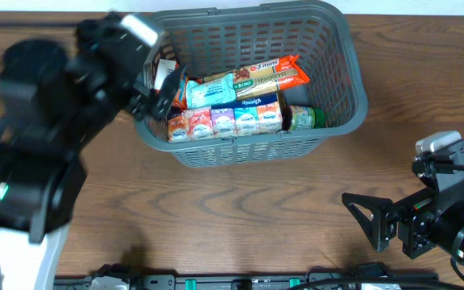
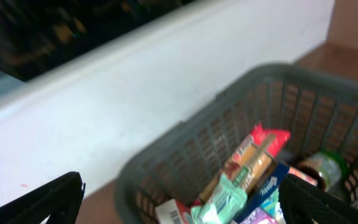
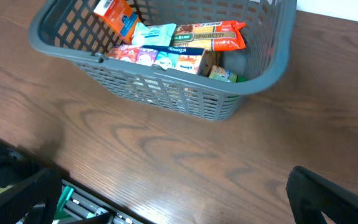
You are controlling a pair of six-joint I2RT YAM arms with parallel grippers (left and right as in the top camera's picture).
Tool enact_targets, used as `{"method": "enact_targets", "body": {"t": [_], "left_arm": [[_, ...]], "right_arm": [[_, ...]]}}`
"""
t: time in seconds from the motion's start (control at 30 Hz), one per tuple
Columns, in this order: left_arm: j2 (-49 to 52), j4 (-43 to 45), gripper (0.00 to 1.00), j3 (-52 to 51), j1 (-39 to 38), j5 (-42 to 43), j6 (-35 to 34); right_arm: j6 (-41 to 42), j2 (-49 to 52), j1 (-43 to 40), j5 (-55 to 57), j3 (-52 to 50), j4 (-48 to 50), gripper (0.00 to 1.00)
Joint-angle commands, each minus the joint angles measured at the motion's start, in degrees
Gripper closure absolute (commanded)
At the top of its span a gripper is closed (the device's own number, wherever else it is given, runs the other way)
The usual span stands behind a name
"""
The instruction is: Pack container
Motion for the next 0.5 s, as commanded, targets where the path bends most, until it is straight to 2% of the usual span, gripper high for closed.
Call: {"method": "enact_targets", "body": {"t": [0.0,0.37,0.47], "left_arm": [[-2.45,-0.46,0.01,0.31,0.09,-2.25,-1.38],[-7.23,-0.52,0.02,0.31,0.09,-2.25,-1.38],[-8.09,-4.96,0.02,0.24,0.28,-4.17,-1.18]], "right_arm": [[0.70,0.28,-0.02,0.15,0.52,-0.15,0.01],[0.70,0.28,-0.02,0.15,0.52,-0.15,0.01],[0.70,0.28,-0.02,0.15,0.52,-0.15,0.01]]}}
